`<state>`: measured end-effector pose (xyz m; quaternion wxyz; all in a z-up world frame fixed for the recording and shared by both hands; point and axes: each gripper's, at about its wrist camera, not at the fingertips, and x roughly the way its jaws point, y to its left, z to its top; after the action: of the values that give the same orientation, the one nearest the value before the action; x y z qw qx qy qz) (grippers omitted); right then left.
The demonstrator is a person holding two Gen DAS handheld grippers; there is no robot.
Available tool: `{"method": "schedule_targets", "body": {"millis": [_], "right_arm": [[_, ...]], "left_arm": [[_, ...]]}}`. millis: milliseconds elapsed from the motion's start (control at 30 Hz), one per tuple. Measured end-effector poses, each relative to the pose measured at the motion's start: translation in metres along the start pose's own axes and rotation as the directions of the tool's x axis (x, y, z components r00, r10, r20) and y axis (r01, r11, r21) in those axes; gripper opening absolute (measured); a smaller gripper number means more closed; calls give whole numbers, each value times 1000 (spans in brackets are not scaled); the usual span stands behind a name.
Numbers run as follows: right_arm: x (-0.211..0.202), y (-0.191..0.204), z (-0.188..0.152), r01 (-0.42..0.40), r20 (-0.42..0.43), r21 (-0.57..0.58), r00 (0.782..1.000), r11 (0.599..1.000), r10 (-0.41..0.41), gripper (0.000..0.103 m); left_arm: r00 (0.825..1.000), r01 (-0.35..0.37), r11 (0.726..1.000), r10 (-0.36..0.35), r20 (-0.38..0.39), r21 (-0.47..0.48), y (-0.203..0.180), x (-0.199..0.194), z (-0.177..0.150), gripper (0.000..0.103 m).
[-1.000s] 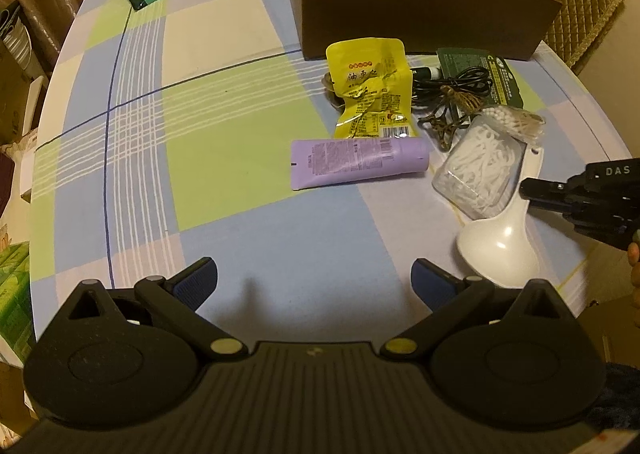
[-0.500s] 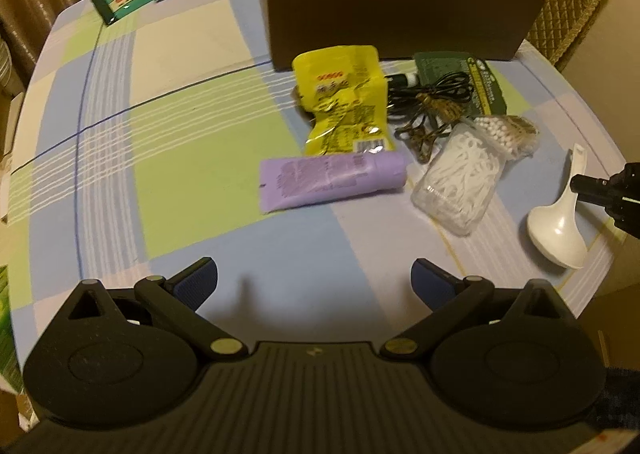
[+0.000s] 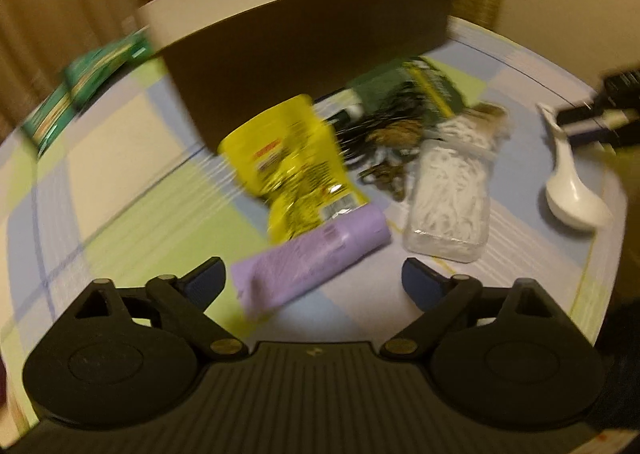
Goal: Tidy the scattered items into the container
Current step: 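Lift the white ladle with the right tool while the left tool grasps the purple tube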
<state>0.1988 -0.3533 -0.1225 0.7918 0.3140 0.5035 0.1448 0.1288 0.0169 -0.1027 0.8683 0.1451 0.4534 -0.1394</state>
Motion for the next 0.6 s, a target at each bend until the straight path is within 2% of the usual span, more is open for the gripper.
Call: {"method": "schedule_targets", "body": {"millis": [67, 100, 167, 333, 433, 533, 600], "right_arm": [[-2, -1, 0, -4, -4, 2, 1000, 1000, 4, 46], [-3, -2, 0, -6, -5, 3, 1000, 1000, 6, 46], [-4, -3, 0, -9, -9, 5, 1000, 1000, 9, 47], [-7, -5, 1, -10, -15, 3, 1000, 1000, 10, 48], [-7, -5, 2, -10, -21, 1, 1000, 1000, 10, 48], [-7, -4, 3, -9, -26, -4, 1000, 1000, 9, 48], [-7, -3, 3, -7, -29, -12, 1000, 1000, 7, 49]], "left_arm": [[999, 40, 996, -41, 3, 85, -1, 6, 4, 79], [998, 64, 991, -64, -1, 118, -1, 8, 6, 77], [996, 94, 980, -93, -13, 174, -1, 15, 9, 61], [989, 144, 948, -132, -61, 284, 2, 28, 14, 55], [982, 178, 934, -150, -113, 311, 3, 35, 14, 41], [980, 179, 938, -144, -136, 298, 2, 36, 13, 39], [981, 160, 954, -125, -152, 252, 1, 35, 12, 38]]}}
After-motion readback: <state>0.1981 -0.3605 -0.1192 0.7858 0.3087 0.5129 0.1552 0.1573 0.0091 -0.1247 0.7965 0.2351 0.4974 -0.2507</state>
